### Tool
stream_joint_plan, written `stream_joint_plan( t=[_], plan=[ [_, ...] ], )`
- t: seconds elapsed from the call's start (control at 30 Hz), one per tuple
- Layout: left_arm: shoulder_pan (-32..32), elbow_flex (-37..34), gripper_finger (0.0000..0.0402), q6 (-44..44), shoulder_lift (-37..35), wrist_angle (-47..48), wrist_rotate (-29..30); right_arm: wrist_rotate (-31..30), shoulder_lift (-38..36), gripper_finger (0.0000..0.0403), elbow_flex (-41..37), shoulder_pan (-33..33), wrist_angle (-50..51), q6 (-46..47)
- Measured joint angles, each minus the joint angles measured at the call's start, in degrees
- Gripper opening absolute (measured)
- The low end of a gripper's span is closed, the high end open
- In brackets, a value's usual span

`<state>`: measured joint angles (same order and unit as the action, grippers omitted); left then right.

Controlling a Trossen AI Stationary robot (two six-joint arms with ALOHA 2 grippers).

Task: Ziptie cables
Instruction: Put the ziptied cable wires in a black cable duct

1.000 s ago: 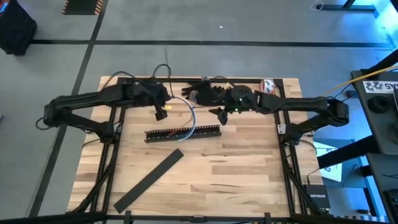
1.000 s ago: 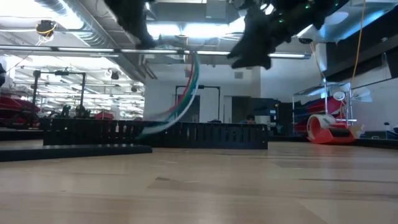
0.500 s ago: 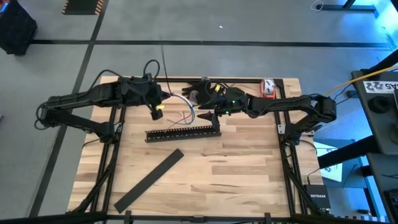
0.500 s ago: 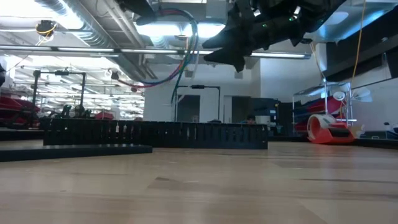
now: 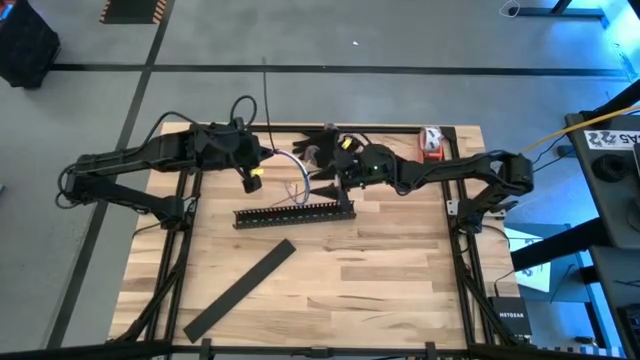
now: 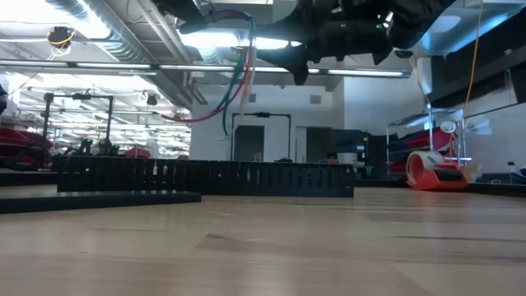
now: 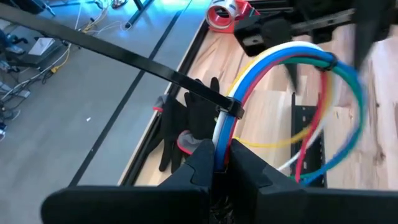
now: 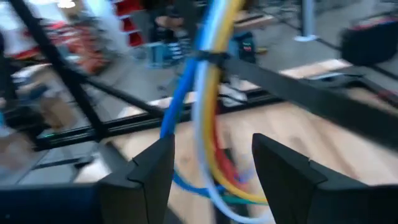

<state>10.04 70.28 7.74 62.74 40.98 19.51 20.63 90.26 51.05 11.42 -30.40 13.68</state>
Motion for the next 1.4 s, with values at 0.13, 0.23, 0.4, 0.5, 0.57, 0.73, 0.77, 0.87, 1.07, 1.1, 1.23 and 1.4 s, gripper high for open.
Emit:
stream_joint_plan(
  t=[0.13, 0.23, 0.4, 0.5, 0.57, 0.73, 0.77, 0.87, 1.07, 1.1, 1.23, 1.4],
  plan=[
    [0.0, 0.0, 0.0017, 0.0, 0.0, 0.0, 0.0, 1.2, 0.8, 0.0209, 0.0, -1.5, -1.1, 1.1],
    [0.0, 0.0, 0.0017, -0.4, 0.0, -0.1, 0.0, 0.5, 0.8, 0.0209, 0.0, -2.1, -2.8, 1.1],
    [0.0, 0.0, 0.0017, -1.0, 0.2, -0.9, 0.0, -3.2, 1.2, 0.0209, 0.0, -2.2, -6.3, 1.0],
    [0.0, 0.0, 0.0017, -1.0, 0.3, -2.1, 0.0, -3.1, 2.3, 0.0209, 0.1, -2.2, -6.8, 1.1],
    [0.0, 0.0, 0.0017, -1.0, 0.4, -2.7, 0.0, -2.5, 3.0, 0.0209, 0.1, -2.5, -7.1, 1.1],
    [0.3, 0.0, 0.0017, -0.8, 0.5, -3.1, 0.0, 2.7, 3.5, 0.0189, 0.1, -3.0, -9.1, 1.4],
    [0.5, 0.0, 0.0017, -0.8, 0.5, -3.1, 0.0, 3.8, 3.5, 0.0176, 0.1, -3.3, -8.8, 1.4],
    [0.8, 0.0, 0.0017, -0.7, 0.5, -3.1, 0.7, 7.3, 3.5, 0.0115, 0.1, -3.8, -7.1, 1.2],
    [0.9, 0.0, 0.0017, -0.6, 0.5, -5.4, 4.1, 7.3, 4.4, 0.0014, 0.1, -5.2, -5.7, 0.7],
    [0.9, 0.0, 0.0017, -0.6, 0.5, -5.9, 4.2, 5.9, 4.5, 0.0022, 0.1, -5.5, -5.7, 1.2],
    [0.9, 0.0, 0.0017, -0.7, 0.5, -7.1, 4.6, 1.0, 4.4, 0.0071, 0.1, -6.3, -6.0, 1.5],
    [0.7, 0.0, 0.0017, -0.9, 0.5, -6.8, 4.7, -0.6, 4.4, 0.0144, 0.1, -5.6, -4.9, 5.5]
  ],
)
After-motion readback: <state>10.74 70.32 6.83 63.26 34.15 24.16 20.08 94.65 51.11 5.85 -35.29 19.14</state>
